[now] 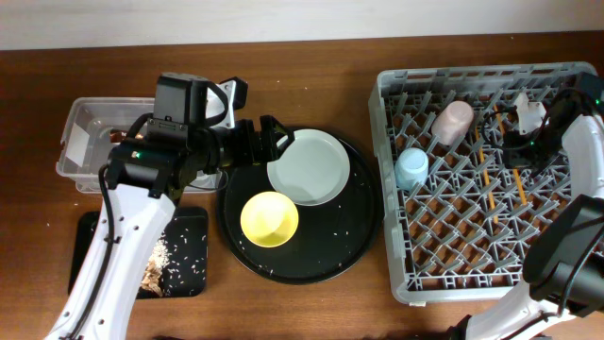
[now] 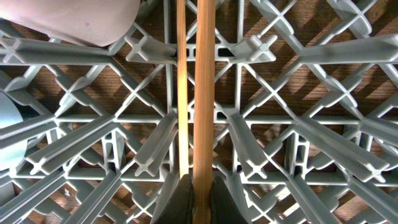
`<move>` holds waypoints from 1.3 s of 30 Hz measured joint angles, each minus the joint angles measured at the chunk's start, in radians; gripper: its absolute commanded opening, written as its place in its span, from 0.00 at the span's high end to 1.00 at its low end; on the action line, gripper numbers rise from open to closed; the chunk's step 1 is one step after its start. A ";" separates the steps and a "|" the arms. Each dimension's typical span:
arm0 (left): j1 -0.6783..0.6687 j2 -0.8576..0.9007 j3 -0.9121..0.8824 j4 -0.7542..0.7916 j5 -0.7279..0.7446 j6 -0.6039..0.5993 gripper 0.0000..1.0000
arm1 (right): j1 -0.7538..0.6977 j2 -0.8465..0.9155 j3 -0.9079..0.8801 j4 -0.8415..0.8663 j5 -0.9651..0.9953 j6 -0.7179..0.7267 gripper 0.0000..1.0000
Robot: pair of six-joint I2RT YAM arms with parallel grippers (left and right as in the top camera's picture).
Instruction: Sort waste into correct bins and load items into the dishwasher rack
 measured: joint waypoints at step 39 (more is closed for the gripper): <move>0.000 0.000 0.000 0.000 0.000 0.000 0.01 | 0.978 -0.114 -0.153 0.001 -0.522 0.337 0.32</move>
